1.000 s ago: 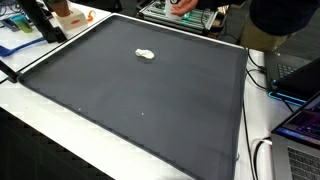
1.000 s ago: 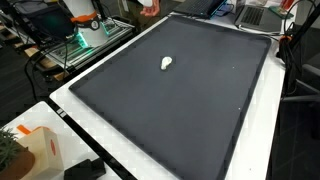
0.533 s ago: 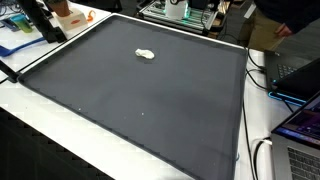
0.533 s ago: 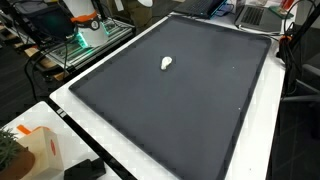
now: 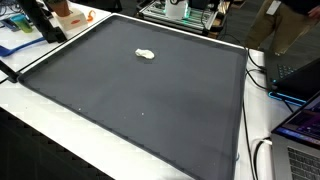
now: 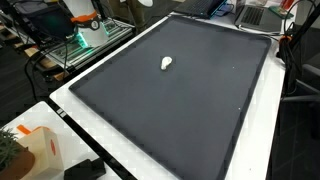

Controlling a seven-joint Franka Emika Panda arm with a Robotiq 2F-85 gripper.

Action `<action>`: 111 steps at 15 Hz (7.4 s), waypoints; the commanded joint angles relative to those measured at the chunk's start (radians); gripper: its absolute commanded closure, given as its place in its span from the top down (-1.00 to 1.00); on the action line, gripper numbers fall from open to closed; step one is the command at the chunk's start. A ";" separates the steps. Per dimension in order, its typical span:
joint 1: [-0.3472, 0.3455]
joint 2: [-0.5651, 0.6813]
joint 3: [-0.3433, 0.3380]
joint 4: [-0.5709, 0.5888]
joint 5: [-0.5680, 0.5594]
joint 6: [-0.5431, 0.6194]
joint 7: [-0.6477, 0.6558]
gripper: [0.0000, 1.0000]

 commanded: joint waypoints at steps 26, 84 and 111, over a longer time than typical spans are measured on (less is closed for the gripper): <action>0.030 0.530 0.043 0.070 -0.294 0.433 -0.170 -0.98; 0.033 0.952 0.013 0.592 -0.332 0.133 0.014 -0.98; 0.081 0.425 0.033 0.041 -0.194 0.542 -0.322 -0.98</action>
